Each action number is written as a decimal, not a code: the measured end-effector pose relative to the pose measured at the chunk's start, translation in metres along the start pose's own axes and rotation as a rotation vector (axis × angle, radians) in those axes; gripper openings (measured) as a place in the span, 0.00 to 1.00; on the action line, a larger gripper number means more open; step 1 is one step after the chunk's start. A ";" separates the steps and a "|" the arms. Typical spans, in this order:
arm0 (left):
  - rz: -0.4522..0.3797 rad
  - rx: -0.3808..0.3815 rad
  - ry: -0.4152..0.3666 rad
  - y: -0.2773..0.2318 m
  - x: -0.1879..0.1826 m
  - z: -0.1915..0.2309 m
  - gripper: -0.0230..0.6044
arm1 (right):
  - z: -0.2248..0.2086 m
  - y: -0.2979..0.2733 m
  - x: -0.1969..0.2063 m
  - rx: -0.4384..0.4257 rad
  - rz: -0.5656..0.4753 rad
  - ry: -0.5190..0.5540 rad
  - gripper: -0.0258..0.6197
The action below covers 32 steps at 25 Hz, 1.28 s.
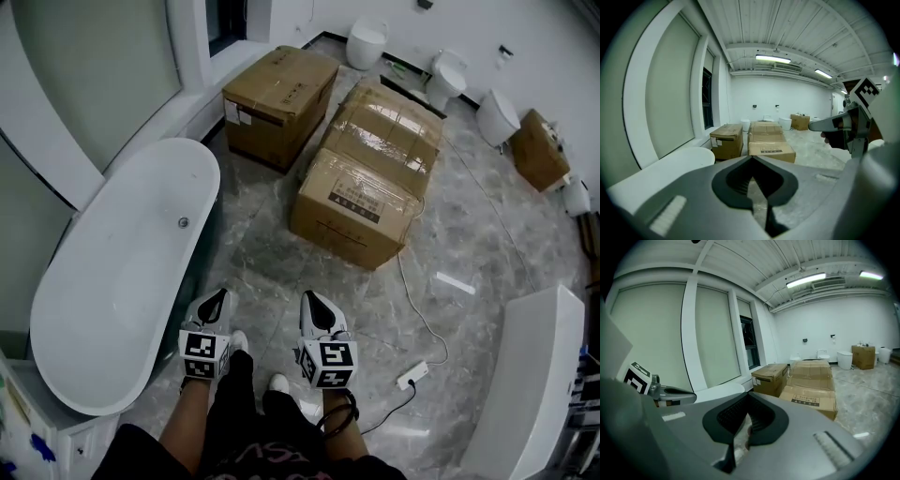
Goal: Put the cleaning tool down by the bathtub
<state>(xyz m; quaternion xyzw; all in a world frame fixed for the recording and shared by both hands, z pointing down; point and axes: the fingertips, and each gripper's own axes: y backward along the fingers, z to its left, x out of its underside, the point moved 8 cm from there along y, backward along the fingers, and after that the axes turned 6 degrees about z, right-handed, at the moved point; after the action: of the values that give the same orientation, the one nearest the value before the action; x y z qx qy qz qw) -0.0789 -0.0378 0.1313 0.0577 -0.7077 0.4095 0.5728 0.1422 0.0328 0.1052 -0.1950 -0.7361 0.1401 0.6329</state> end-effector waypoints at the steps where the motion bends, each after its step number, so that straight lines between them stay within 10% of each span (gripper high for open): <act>1: -0.012 -0.003 0.000 0.006 -0.003 -0.003 0.04 | 0.001 0.006 -0.002 -0.005 -0.008 0.003 0.07; 32: -0.287 -0.097 -0.063 0.131 -0.067 -0.048 0.04 | 0.038 0.113 -0.063 -0.123 -0.211 0.199 0.06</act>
<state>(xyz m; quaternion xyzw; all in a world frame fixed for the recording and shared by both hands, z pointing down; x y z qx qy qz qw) -0.0922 0.0531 0.0073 0.1434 -0.7287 0.2869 0.6051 0.1247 0.1054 -0.0072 -0.1678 -0.6933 0.0075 0.7008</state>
